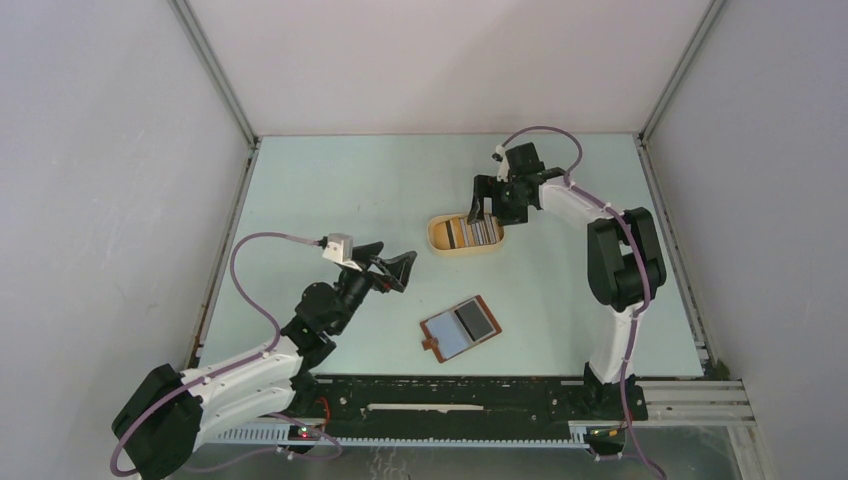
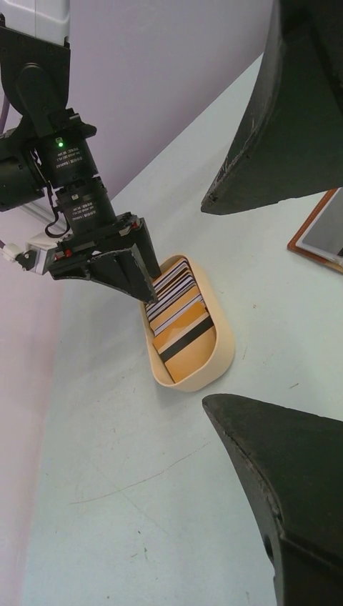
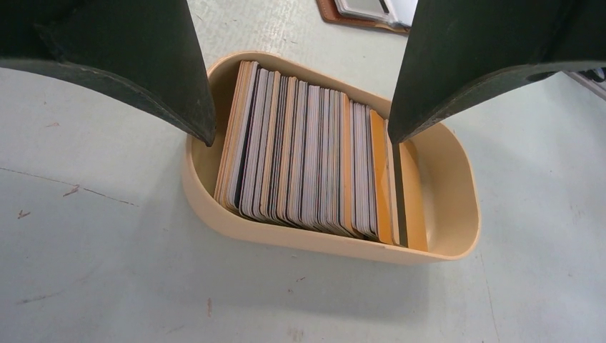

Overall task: Put the credit cards into the card holder
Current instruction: Pick up the credit card from the storage box.

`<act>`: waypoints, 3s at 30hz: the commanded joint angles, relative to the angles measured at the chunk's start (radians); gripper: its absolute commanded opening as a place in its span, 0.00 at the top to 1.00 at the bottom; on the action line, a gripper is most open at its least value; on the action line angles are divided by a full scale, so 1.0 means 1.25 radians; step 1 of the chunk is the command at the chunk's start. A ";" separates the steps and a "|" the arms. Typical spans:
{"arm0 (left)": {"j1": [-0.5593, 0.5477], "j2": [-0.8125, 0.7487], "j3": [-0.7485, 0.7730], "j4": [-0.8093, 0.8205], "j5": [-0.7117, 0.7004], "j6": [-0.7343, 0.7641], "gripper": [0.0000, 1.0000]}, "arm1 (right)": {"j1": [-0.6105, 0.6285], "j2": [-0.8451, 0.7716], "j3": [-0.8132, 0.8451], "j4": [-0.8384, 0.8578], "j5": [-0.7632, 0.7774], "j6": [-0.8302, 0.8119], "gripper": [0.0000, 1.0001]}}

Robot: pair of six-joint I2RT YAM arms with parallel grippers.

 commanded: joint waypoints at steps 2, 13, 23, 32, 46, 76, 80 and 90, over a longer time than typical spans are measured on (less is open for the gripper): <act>0.004 -0.009 -0.024 0.038 0.001 -0.004 0.00 | 0.007 0.016 0.034 0.001 0.025 0.028 0.00; 0.004 -0.012 -0.029 0.043 0.001 -0.004 0.00 | 0.027 0.037 0.055 -0.021 0.038 0.045 0.00; 0.005 -0.015 -0.032 0.045 0.000 -0.005 0.00 | 0.009 0.056 0.058 -0.021 -0.068 0.062 0.01; 0.004 -0.015 -0.032 0.046 -0.002 -0.005 0.00 | -0.031 0.054 0.045 -0.007 -0.222 0.041 0.04; 0.004 -0.012 -0.030 0.046 -0.003 -0.006 0.00 | -0.075 0.069 0.028 0.014 -0.369 0.020 0.08; 0.004 -0.015 -0.033 0.046 -0.003 -0.006 0.00 | -0.132 0.067 0.026 -0.006 -0.401 0.009 0.21; 0.004 -0.015 -0.033 0.046 -0.003 -0.006 0.00 | -0.141 0.074 0.026 -0.010 -0.397 0.005 0.25; 0.004 -0.016 -0.035 0.046 -0.004 -0.006 0.00 | -0.148 0.074 0.026 -0.016 -0.369 0.002 0.37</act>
